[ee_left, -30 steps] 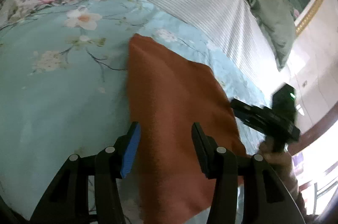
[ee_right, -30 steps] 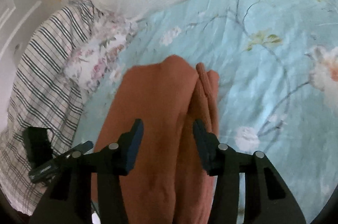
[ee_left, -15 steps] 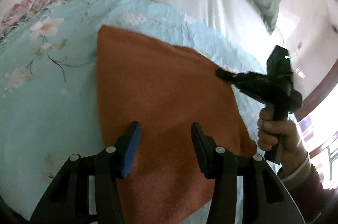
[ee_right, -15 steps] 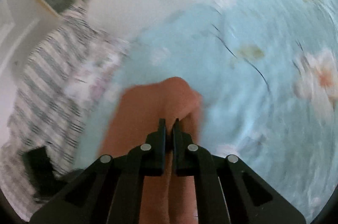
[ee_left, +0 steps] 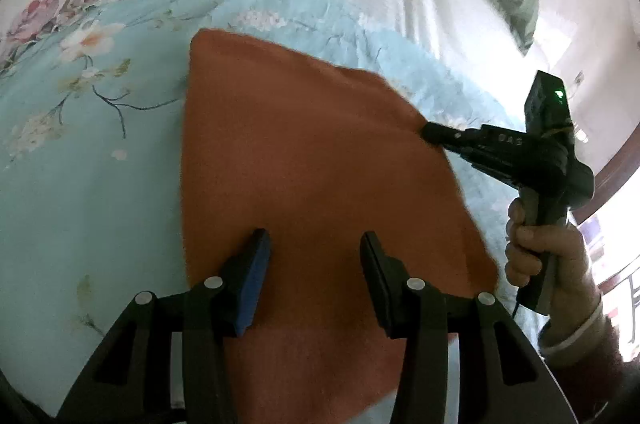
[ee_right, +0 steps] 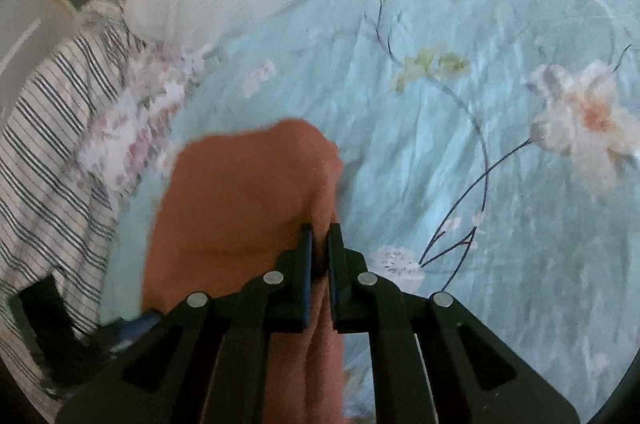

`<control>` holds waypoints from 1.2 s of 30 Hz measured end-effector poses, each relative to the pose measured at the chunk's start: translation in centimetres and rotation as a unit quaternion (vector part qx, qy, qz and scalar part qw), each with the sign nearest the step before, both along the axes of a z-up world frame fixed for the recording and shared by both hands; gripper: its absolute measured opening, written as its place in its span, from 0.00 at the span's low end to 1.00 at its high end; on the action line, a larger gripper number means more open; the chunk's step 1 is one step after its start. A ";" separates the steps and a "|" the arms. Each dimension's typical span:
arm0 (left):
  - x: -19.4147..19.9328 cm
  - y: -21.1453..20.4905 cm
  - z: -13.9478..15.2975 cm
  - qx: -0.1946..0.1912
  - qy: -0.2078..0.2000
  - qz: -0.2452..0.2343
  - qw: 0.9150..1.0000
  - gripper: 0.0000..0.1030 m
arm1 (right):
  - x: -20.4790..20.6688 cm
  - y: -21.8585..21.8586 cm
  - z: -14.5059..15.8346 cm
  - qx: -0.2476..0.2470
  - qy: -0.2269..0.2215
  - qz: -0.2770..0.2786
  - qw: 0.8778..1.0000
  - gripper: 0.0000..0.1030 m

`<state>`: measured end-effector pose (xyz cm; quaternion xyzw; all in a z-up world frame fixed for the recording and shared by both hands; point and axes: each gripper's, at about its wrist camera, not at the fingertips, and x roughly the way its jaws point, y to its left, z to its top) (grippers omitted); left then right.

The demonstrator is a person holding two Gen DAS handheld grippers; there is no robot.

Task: Fold small clothes

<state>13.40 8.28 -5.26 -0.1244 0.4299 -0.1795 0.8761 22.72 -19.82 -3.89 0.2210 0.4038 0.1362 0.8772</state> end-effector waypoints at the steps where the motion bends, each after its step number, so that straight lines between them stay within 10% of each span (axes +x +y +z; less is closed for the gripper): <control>1: -0.3 0.3 0.4 -0.005 -0.004 -0.001 1.000 0.44 | -0.3 0.3 0.8 0.000 -0.009 0.004 1.000 0.08; 8: -3.1 1.0 0.5 -0.068 -0.008 -0.040 0.997 0.44 | 2.2 6.3 0.9 0.046 0.003 0.110 0.993 0.08; 19: -2.8 -0.4 -2.3 -0.042 0.010 -0.024 0.999 0.28 | 4.9 4.0 -3.6 0.019 0.021 0.024 0.999 0.00; 36: -3.4 1.5 1.1 0.013 -0.024 0.008 1.000 0.29 | -7.7 4.4 -2.4 -0.003 0.019 0.047 0.999 0.04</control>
